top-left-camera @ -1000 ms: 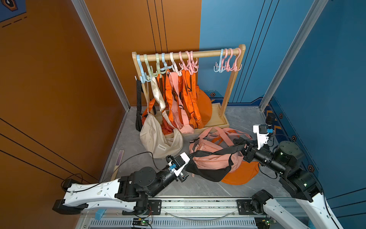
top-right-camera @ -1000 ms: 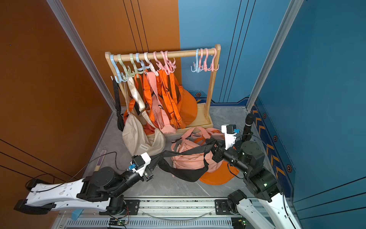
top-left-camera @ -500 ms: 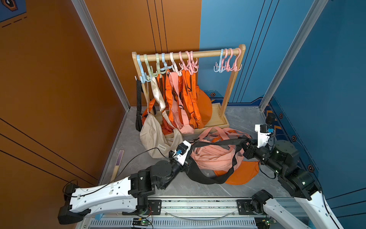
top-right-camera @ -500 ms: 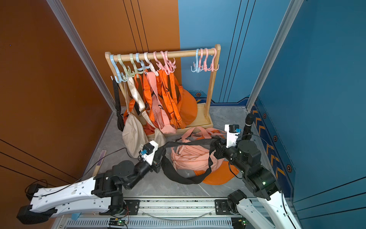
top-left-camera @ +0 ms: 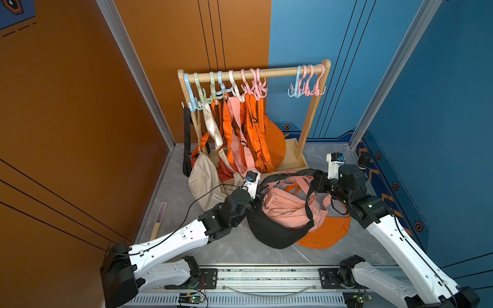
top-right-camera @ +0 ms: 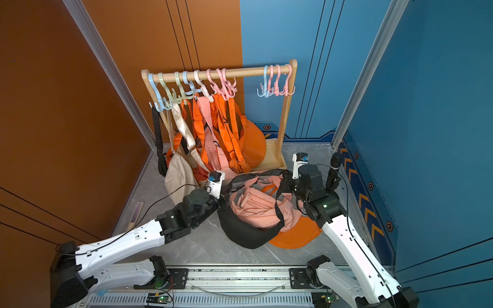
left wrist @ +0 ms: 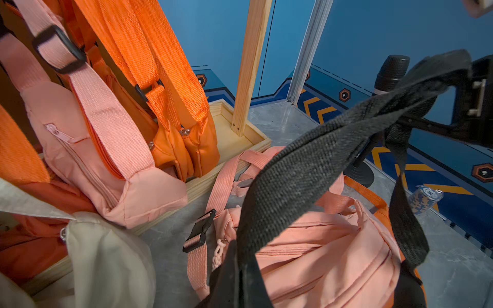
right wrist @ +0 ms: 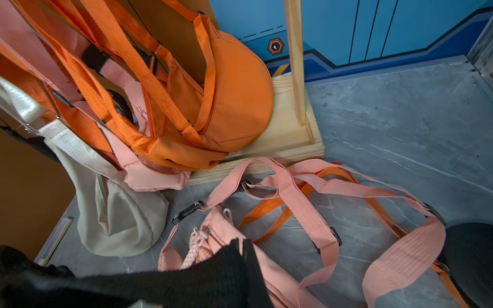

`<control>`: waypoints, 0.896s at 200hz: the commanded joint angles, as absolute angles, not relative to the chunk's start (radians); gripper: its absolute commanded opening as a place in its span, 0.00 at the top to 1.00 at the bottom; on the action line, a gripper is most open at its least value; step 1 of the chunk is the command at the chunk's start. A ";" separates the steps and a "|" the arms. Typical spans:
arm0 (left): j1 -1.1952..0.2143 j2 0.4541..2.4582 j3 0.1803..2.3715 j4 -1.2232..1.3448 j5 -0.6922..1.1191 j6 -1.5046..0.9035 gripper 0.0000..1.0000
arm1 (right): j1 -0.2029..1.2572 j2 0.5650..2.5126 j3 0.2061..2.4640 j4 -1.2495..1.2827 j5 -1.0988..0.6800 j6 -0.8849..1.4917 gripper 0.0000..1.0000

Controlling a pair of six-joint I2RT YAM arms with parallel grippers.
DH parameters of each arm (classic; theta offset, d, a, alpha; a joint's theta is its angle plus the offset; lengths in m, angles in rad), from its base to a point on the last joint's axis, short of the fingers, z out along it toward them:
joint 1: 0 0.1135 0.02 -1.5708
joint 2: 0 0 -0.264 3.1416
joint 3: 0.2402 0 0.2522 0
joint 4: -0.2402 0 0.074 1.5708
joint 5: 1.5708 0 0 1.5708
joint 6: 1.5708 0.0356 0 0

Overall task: Take the bag off the hook
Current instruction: Place the bag inside the bag.

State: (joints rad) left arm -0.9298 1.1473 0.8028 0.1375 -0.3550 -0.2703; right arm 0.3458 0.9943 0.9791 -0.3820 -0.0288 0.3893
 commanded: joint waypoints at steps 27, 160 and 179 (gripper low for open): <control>-0.854 1.299 0.853 0.240 -0.235 -0.331 1.00 | 0.264 1.099 0.943 -0.244 -0.057 0.417 1.00; -0.781 1.662 0.972 0.302 -0.140 -0.384 0.96 | 0.164 1.333 0.893 -0.075 -0.161 0.428 0.82; -0.778 1.689 0.988 0.303 -0.133 -0.386 0.87 | 0.154 1.346 0.890 -0.066 -0.169 0.428 0.72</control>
